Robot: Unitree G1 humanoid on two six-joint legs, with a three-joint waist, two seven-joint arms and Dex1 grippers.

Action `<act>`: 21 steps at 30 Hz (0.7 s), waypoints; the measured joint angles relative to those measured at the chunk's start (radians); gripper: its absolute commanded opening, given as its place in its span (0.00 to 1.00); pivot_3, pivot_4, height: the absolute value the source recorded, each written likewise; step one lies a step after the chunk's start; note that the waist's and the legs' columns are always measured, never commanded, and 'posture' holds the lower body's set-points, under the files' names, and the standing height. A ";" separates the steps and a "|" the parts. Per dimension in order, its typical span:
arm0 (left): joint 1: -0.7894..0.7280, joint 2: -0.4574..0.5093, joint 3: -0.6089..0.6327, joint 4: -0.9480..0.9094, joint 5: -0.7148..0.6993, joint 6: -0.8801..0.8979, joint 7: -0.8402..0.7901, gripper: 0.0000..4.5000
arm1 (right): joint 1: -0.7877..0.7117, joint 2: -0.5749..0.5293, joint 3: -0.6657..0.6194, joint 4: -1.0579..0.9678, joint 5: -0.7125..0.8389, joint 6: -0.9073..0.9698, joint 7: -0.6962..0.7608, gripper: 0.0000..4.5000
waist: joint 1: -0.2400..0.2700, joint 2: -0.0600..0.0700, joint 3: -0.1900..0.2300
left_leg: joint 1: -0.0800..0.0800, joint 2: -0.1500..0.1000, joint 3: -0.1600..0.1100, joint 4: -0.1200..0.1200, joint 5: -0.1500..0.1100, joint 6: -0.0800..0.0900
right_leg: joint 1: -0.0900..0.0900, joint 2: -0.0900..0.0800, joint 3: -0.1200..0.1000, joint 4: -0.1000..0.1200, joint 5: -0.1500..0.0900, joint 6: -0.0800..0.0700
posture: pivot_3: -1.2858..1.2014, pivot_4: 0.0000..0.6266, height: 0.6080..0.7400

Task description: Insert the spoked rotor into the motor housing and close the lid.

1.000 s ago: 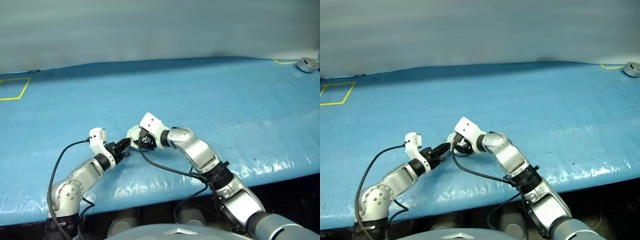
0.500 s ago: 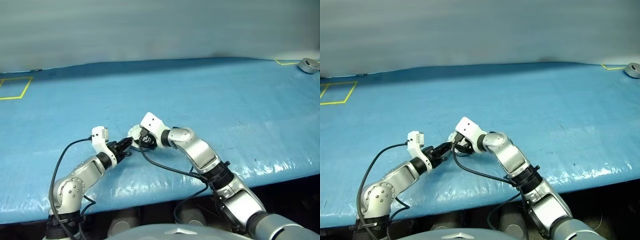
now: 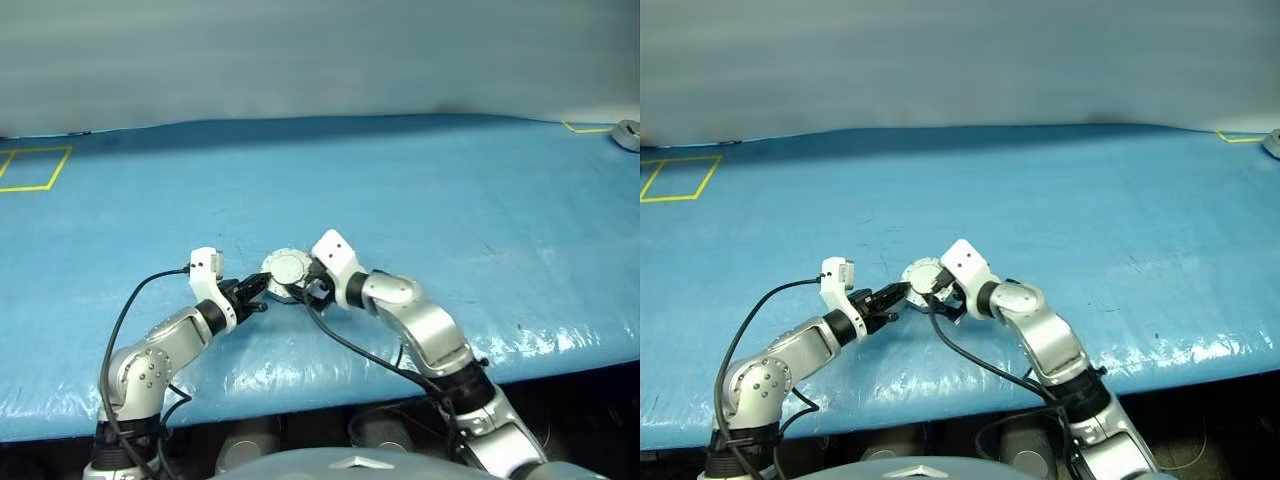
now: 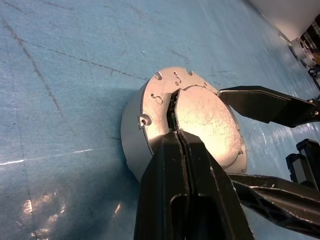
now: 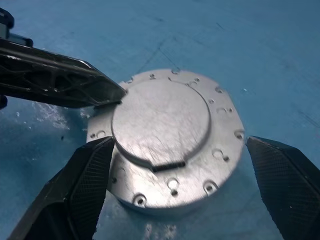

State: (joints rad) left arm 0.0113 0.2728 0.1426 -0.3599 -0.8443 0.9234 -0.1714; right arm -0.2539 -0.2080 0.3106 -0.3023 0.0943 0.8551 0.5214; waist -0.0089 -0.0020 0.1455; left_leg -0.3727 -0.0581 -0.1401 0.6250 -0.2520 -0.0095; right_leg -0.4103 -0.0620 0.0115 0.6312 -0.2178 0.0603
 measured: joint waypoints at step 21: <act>0.000 0.012 -0.012 -0.004 0.077 -0.039 -0.071 0.00 | -0.002 0.320 -0.596 0.069 0.596 0.395 -0.374 0.99 | -0.004 0.008 0.009 | -0.006 0.000 0.001 -0.002 0.001 0.007 | -0.004 0.000 0.000 -0.003 0.000 -0.001 | 0.52 0.24 1.00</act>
State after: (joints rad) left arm 0.0117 0.2849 0.1303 -0.3637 -0.7669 0.8840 -0.2428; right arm -0.2561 0.1116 -0.2852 -0.2332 0.6907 1.2501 0.1478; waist -0.0133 0.0057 0.1548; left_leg -0.3784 -0.0585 -0.1388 0.6231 -0.2509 -0.0023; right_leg -0.4140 -0.0621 0.0115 0.6286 -0.2177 0.0591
